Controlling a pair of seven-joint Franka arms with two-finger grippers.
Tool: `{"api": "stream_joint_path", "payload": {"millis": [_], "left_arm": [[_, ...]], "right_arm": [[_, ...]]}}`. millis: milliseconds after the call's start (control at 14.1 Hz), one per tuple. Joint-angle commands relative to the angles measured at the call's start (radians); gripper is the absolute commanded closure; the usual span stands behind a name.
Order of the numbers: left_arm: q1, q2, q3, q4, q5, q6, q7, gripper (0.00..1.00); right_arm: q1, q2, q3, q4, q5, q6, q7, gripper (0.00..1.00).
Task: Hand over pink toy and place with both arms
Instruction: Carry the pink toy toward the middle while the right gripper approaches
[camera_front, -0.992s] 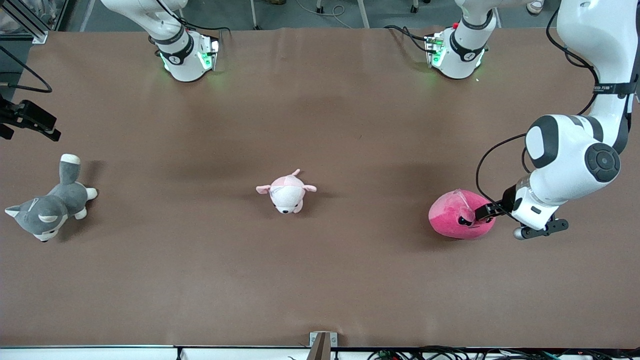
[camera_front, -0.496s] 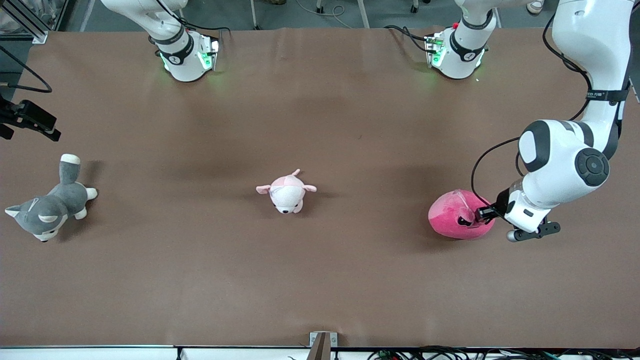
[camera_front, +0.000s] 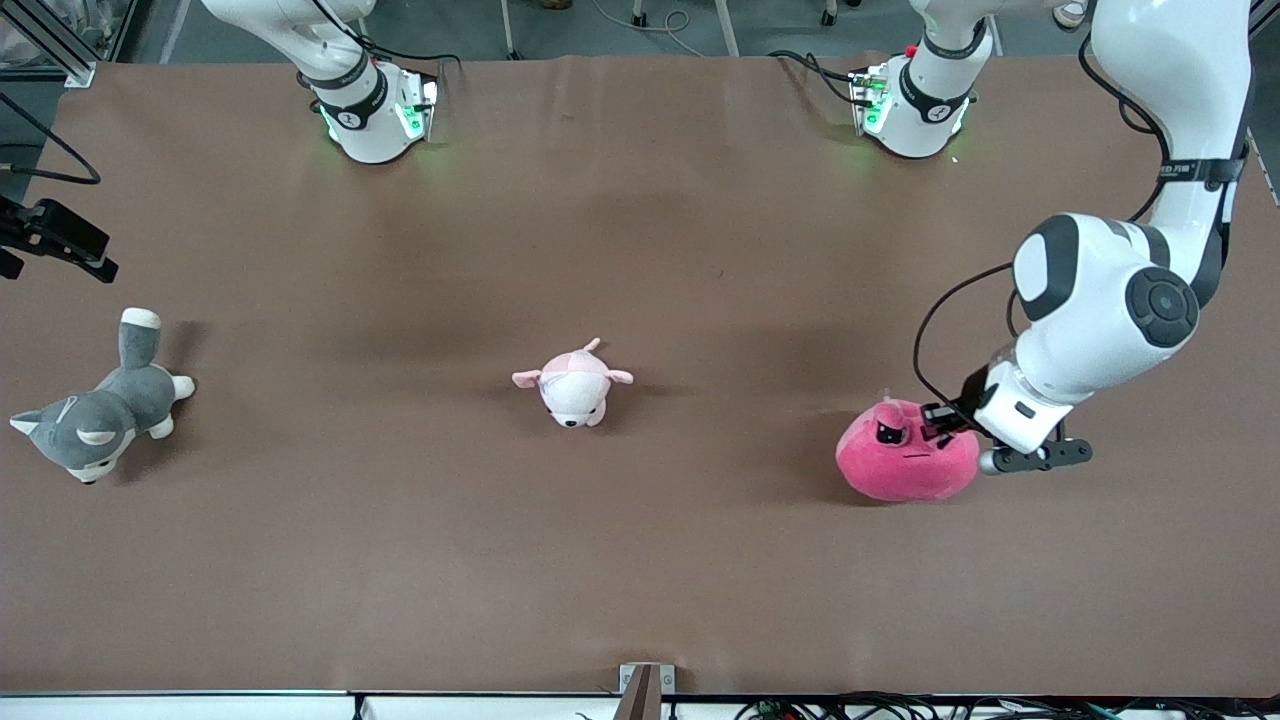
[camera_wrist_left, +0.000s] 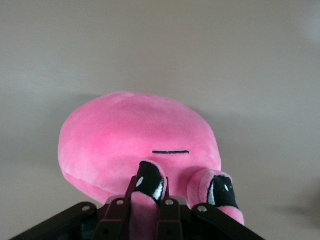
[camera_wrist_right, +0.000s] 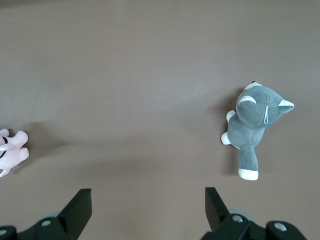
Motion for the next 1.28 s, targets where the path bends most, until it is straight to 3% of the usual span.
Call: {"api": "stream_joint_path", "payload": {"millis": [0,213,425,638,992,1205], "left_arm": [[-0.006,-0.020,-0.103,0.091,-0.011,-0.119,-0.101,0.99],[-0.024,-0.017,-0.233,0.148,0.001,-0.123,-0.225,0.98],[-0.148,-0.009,-0.249,0.226,0.000,-0.123,-0.371,0.98],[-0.250,0.011,-0.249,0.286,-0.006,-0.122,-0.535,0.98],[-0.383,0.048,-0.247,0.381,-0.006,-0.088,-0.765,0.99],[-0.447,0.065,-0.247,0.390,-0.009,-0.012,-0.865,0.99]], "right_arm": [[-0.003,-0.015,-0.003,0.017,0.111,-0.012,0.005,0.00],[0.000,-0.017,-0.002,0.018,0.124,-0.032,-0.003,0.00],[0.006,-0.020,0.006,0.062,0.145,-0.185,-0.006,0.00],[0.000,-0.012,0.003,0.118,0.242,-0.240,-0.006,0.00],[0.028,0.061,0.003,0.109,0.440,-0.238,-0.003,0.40],[0.083,0.133,0.003,0.110,0.596,-0.229,-0.001,0.42]]}}
